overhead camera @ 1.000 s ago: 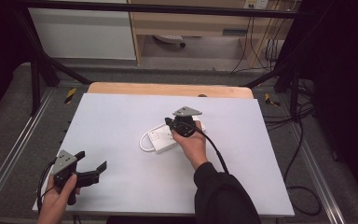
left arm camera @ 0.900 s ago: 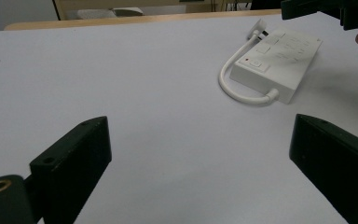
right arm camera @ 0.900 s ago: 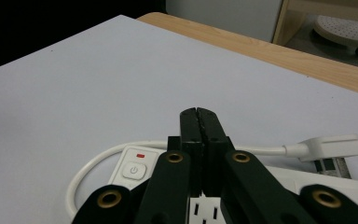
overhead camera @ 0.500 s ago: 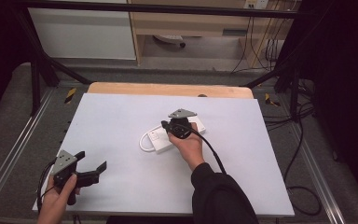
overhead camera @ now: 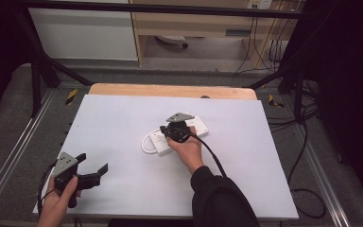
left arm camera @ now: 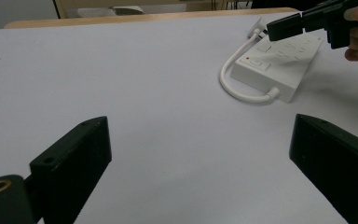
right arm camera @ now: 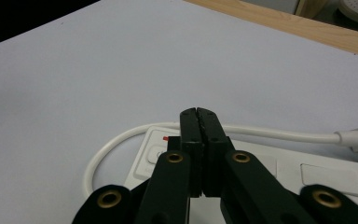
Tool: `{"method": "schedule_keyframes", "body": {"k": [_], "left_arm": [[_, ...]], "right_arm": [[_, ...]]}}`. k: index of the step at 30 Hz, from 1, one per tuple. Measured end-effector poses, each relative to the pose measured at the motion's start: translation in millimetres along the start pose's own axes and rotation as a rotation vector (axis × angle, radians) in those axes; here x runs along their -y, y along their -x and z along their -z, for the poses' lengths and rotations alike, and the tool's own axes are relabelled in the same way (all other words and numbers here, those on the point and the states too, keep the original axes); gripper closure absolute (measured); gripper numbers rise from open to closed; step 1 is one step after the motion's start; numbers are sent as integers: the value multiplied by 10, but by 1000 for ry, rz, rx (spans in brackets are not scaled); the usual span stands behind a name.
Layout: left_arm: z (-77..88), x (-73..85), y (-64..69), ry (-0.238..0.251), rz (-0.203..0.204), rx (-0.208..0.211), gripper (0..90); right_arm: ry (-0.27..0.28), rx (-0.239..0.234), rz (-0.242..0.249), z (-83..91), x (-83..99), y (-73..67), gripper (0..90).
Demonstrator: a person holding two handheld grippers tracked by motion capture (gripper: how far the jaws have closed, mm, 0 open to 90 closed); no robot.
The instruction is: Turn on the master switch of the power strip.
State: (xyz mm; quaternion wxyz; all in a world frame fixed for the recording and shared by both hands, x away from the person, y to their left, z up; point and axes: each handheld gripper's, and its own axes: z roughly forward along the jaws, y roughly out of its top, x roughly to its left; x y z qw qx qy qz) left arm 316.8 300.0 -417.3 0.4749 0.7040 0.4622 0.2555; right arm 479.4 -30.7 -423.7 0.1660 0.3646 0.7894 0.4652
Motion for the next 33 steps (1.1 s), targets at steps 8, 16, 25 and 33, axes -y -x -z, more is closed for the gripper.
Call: {"method": "schedule_keyframes", "body": {"k": [8, 16, 25, 33], "left_arm": [[-1, 1, -2, -5, -1, 0, 55], [-1, 2, -4, -5, 0, 2, 56], [-1, 3, -8, -4, 0, 2, 56], [3, 2, -12, 0, 4, 1, 55]], "right_arm": [[-24, -5, 5, -51, 32, -32, 900], [-36, -14, 7, -121, 57, -81, 900], [-54, -22, 19, -190, 58, -143, 900], [-57, -24, 24, -218, 68, -167, 900]]}}
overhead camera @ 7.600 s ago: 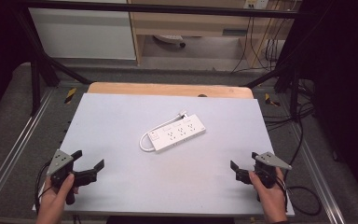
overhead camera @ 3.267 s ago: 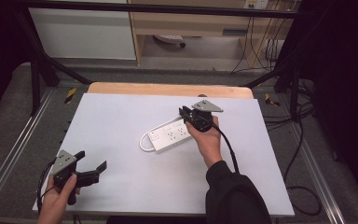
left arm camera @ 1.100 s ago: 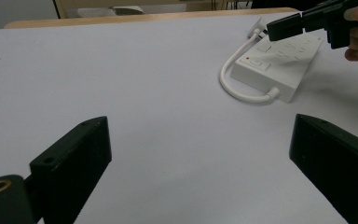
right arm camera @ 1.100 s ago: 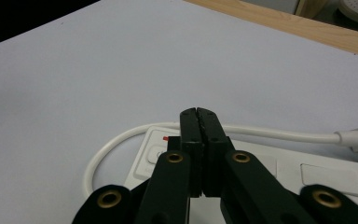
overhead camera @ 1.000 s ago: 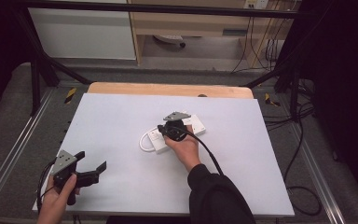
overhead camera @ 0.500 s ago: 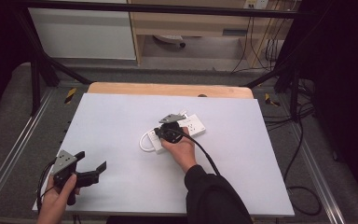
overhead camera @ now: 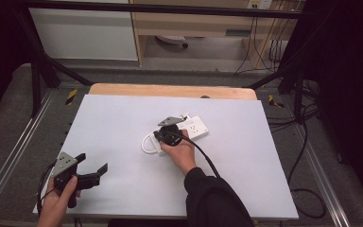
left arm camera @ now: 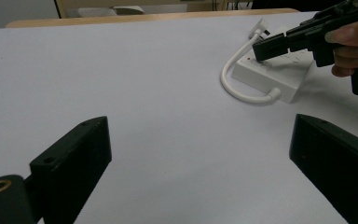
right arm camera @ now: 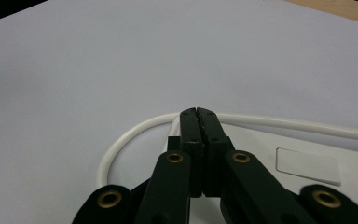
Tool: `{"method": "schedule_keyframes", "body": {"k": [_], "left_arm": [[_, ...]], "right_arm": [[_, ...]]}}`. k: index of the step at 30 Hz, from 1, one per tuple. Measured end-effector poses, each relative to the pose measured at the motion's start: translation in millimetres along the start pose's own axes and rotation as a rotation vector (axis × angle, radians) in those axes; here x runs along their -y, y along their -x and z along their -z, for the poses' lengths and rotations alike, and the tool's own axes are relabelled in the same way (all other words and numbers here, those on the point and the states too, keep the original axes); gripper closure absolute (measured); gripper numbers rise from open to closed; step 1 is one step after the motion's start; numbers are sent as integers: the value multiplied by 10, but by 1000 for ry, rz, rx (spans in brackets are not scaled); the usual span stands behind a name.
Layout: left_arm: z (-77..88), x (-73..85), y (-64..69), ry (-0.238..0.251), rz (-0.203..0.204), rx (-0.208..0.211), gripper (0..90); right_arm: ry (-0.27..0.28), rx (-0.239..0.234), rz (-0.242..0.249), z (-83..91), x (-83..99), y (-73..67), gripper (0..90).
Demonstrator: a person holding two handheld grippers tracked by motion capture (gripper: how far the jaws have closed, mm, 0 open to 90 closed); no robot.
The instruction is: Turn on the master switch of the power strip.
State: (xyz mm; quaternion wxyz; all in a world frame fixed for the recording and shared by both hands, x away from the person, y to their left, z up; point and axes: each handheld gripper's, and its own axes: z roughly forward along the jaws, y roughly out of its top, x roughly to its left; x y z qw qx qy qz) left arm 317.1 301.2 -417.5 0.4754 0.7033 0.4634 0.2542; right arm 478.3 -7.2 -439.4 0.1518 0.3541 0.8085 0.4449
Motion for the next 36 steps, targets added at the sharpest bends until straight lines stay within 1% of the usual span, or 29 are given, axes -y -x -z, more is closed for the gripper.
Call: {"method": "schedule_keyframes", "body": {"k": [28, 36], "left_arm": [[-3, 0, 6, -3, -3, 0, 55], [-3, 0, 6, -3, -3, -1, 56]], "right_arm": [[-7, 15, 18, -8, 15, -47, 900], [-7, 13, 10, -12, 19, -42, 900]]}}
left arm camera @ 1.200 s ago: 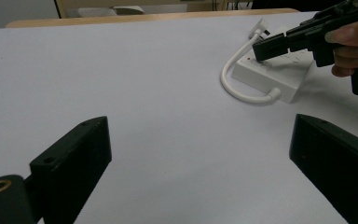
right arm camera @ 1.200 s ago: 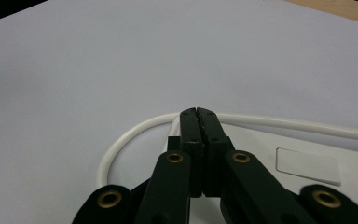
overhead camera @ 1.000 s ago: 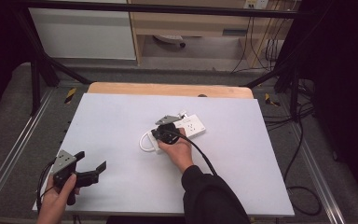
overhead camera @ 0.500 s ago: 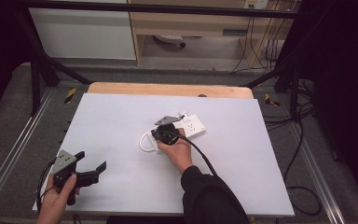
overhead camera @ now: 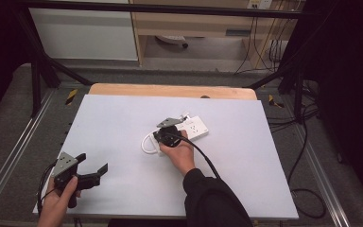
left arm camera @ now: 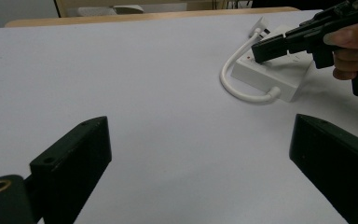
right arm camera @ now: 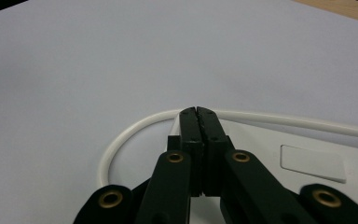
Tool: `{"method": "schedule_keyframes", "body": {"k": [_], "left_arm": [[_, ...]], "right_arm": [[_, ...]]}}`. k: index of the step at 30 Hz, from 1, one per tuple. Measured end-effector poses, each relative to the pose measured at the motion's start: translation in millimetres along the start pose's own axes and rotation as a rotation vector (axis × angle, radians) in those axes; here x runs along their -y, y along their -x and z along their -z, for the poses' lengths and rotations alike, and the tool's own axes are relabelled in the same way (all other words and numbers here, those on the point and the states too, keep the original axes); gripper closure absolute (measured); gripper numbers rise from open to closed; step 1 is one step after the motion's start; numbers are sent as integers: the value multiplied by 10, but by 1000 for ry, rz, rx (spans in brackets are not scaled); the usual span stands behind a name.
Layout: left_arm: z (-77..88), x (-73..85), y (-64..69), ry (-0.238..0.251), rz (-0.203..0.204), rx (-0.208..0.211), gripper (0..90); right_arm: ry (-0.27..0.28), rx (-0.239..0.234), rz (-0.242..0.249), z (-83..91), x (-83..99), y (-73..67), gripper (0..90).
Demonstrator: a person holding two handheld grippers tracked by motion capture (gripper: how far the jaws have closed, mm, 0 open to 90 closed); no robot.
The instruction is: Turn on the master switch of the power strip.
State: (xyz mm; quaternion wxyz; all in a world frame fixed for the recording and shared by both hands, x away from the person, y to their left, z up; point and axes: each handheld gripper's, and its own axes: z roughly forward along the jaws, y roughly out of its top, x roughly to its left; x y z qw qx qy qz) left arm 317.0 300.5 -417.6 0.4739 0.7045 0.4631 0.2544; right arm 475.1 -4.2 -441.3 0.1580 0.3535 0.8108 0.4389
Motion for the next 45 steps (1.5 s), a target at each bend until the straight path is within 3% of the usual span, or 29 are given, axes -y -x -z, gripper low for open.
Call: {"method": "schedule_keyframes", "body": {"k": [19, 24, 45], "left_arm": [[1, -5, -10, 3, 2, -7, 56], [-2, 1, -8, -7, 0, -11, 56], [-7, 4, -8, -9, -3, -12, 58]], "right_arm": [[1, 9, 8, -4, 17, -13, 900], [2, 21, 35, -6, 19, -29, 900], [-10, 31, 32, -9, 9, -47, 900]]}}
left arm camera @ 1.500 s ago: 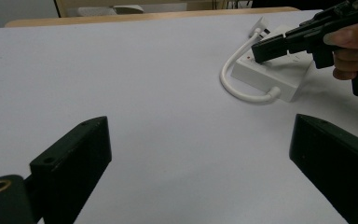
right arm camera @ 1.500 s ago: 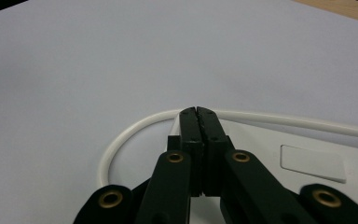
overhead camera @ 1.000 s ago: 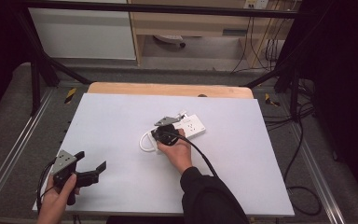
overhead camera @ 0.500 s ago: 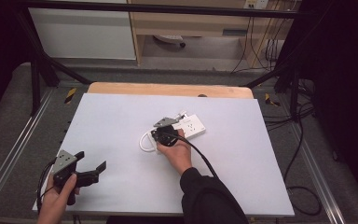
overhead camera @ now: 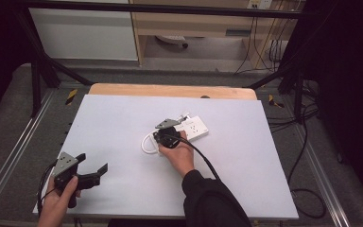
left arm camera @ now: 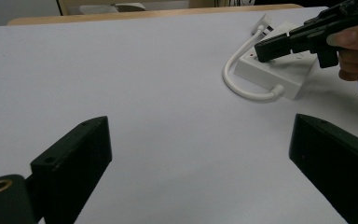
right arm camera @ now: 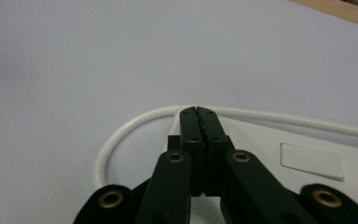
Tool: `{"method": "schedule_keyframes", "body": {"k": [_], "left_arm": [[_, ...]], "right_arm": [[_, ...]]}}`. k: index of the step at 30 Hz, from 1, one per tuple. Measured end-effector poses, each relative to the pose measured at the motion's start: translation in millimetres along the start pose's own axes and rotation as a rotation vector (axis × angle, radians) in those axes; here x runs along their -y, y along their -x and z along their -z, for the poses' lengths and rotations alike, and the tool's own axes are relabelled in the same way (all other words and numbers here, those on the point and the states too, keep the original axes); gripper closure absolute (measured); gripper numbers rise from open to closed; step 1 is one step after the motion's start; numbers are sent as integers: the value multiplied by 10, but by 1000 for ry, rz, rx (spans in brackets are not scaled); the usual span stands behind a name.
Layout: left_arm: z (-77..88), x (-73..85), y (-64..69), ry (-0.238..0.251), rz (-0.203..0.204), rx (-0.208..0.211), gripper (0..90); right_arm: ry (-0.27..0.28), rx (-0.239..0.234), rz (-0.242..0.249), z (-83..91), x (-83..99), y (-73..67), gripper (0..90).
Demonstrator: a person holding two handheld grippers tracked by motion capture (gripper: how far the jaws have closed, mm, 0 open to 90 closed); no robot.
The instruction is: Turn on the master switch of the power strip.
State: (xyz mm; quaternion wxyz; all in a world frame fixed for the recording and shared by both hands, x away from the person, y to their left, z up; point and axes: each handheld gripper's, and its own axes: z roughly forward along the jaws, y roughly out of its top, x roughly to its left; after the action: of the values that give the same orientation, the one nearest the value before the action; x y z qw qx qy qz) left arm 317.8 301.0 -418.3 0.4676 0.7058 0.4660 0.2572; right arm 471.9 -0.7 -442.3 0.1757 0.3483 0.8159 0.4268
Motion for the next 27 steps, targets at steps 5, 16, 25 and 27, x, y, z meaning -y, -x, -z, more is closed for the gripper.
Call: {"method": "schedule_keyframes", "body": {"k": [5, 16, 25, 27], "left_arm": [[0, 0, 1, 0, -1, 0, 58], [2, -1, -4, 1, 2, 1, 58], [13, -4, -25, 9, 13, -13, 65], [12, -8, -24, 10, 8, -11, 64]], "right_arm": [[-5, 2, 2, -2, -3, -3, 900], [-21, 3, 12, -2, -23, -7, 900], [-24, 1, 0, -7, -34, 2, 900], [-29, 3, -4, -6, -39, 0, 900]]}}
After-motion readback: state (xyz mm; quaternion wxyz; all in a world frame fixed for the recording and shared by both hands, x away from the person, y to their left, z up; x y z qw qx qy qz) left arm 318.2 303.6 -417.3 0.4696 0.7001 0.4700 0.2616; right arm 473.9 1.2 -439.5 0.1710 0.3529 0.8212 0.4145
